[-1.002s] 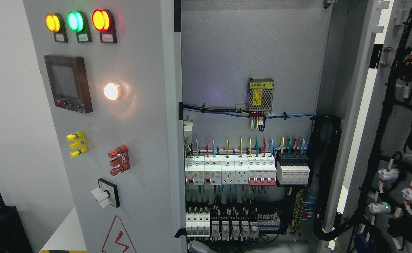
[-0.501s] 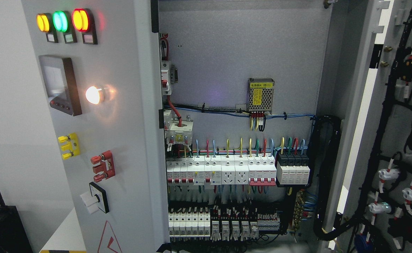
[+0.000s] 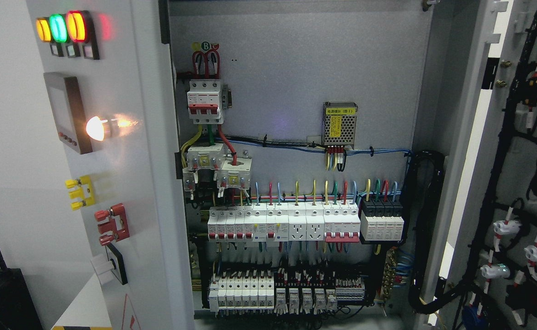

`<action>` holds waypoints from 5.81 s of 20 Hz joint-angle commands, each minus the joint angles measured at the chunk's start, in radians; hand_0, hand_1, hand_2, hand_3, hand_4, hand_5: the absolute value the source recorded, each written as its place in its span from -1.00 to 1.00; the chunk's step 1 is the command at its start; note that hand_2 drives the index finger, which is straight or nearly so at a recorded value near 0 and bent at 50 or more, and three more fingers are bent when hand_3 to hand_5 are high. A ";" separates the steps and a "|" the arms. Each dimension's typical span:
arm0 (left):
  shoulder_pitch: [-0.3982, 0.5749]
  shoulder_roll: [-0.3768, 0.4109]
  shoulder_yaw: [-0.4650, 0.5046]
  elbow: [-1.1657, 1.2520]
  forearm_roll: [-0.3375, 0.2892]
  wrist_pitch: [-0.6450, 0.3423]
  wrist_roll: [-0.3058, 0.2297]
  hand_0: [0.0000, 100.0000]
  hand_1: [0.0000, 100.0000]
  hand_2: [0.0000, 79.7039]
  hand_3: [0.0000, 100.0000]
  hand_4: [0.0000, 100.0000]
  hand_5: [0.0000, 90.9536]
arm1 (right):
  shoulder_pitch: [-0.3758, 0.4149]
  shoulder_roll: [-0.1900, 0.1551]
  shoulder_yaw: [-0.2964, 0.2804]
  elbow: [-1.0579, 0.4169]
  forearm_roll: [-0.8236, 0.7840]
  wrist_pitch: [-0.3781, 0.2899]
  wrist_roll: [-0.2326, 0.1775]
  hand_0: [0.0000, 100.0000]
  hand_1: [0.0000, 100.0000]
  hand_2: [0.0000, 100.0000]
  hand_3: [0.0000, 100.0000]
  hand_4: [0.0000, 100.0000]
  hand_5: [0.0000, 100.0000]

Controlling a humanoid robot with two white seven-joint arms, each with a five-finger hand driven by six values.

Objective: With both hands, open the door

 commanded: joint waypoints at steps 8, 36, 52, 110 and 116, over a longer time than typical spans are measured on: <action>0.000 0.000 0.000 -0.032 0.000 0.001 0.000 -1.00 -1.00 -1.00 -1.00 -0.94 -1.00 | 0.002 0.058 0.070 -0.019 0.003 0.004 -0.005 -0.79 -1.00 -1.00 -1.00 -1.00 -1.00; 0.000 0.000 0.000 -0.032 0.000 -0.001 0.000 -1.00 -1.00 -1.00 -1.00 -0.94 -1.00 | -0.006 0.177 0.149 -0.001 0.102 0.042 -0.014 -0.79 -1.00 -1.00 -1.00 -1.00 -1.00; -0.002 0.000 0.000 -0.031 0.000 0.001 0.000 -1.00 -1.00 -1.00 -1.00 -0.94 -1.00 | 0.014 0.164 0.114 0.018 0.116 0.029 -0.016 -0.79 -1.00 -1.00 -1.00 -1.00 -1.00; 0.658 0.184 -0.371 -1.822 0.281 -0.174 -0.003 -1.00 -1.00 -1.00 -1.00 -0.94 -1.00 | 0.747 -0.257 -0.426 -0.237 0.191 -0.694 -0.143 -0.79 -1.00 -1.00 -1.00 -1.00 -1.00; 0.615 0.184 -0.360 -1.873 0.285 -0.221 -0.001 -1.00 -1.00 -1.00 -1.00 -0.94 -1.00 | 0.830 -0.293 -0.508 -0.278 0.191 -0.803 -0.145 -0.79 -1.00 -1.00 -1.00 -1.00 -1.00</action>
